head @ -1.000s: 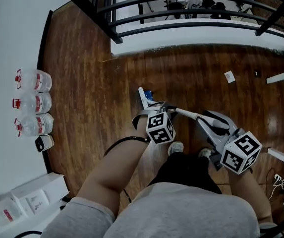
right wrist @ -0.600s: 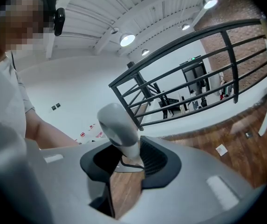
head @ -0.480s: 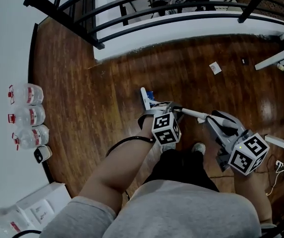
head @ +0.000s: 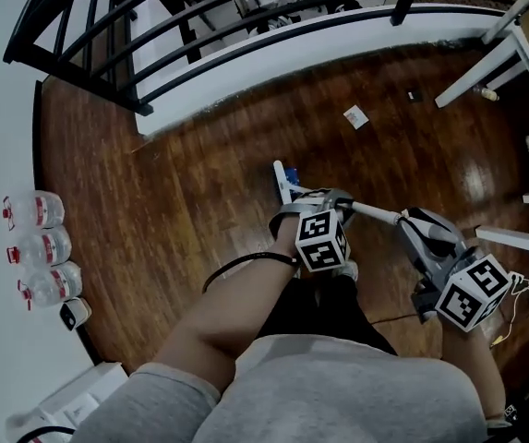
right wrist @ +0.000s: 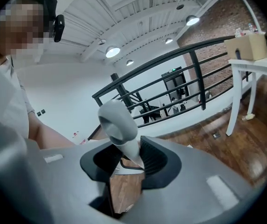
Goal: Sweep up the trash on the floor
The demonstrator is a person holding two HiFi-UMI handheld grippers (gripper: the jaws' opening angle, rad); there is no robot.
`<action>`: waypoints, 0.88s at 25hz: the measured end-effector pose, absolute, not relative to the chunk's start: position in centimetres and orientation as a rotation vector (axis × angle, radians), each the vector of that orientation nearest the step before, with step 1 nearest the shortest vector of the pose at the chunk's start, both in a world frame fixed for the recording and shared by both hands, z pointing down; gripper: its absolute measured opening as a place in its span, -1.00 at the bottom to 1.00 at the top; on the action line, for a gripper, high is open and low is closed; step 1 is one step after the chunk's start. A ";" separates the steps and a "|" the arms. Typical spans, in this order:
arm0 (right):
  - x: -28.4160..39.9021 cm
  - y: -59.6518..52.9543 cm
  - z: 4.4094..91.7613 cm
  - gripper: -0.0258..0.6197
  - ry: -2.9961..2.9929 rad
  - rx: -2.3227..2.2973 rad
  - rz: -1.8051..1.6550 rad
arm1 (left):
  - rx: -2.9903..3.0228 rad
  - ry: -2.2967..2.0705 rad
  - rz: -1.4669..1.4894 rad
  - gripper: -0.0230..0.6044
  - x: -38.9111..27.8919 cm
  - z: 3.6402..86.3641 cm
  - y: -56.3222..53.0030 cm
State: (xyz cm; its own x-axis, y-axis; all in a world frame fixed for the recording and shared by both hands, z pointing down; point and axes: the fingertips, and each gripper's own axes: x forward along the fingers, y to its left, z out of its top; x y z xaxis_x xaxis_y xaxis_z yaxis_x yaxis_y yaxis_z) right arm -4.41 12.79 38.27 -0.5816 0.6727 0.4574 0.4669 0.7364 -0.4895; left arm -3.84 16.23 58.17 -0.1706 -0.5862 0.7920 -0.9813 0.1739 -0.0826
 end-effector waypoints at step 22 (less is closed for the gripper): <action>-0.9 -1.2 36.2 -0.54 -2.353 -0.888 0.418 | 1.494 -1.806 0.916 -0.72 -1.3 56.3 1.9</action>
State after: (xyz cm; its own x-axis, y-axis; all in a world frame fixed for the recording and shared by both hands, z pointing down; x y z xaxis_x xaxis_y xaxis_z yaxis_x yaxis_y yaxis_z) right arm -0.91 -1.24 36.18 -0.6079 0.6796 0.4107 0.4963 0.7289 -0.4716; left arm -1.25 1.86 56.25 -0.1728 -0.5584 0.8114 -0.9845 0.1222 -0.1256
